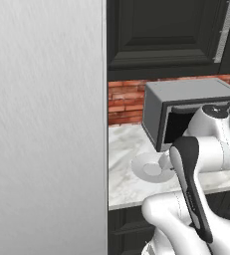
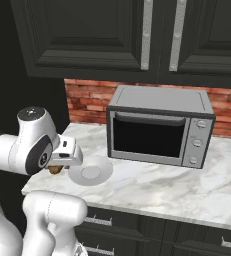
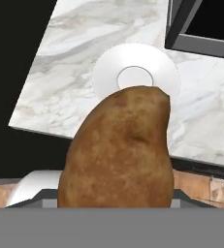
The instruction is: Place the potato on the rack of the oven.
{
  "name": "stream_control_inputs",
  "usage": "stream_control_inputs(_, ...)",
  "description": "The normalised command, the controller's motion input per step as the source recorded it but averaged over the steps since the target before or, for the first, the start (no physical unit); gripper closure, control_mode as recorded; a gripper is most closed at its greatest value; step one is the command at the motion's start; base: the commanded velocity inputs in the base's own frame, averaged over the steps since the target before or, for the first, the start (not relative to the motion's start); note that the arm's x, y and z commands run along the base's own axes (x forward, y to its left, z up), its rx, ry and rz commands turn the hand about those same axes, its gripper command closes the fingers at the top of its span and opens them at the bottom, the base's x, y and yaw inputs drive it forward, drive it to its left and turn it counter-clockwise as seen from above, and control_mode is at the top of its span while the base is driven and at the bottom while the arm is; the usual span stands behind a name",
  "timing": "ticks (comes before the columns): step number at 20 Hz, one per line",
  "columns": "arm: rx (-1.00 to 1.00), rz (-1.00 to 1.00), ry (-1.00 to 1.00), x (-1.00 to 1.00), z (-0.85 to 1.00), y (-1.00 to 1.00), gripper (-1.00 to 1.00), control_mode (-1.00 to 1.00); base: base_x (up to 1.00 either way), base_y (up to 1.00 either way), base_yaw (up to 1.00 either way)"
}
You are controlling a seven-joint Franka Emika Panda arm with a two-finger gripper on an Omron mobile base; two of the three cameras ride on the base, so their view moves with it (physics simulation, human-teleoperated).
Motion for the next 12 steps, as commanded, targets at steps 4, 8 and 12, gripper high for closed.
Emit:
stream_control_inputs(4,0.0,0.0,-0.01,-0.23,-0.01,0.0,1.0,-1.0,0.0,0.0,0.0)
stream_control_inputs(8,0.0,0.0,0.0,0.0,0.0,0.0,1.0,1.0,-0.7,0.09,0.0)
stream_control_inputs(12,0.0,0.0,0.0,0.0,0.0,0.0,1.0,1.0,-0.97,0.84,0.22)
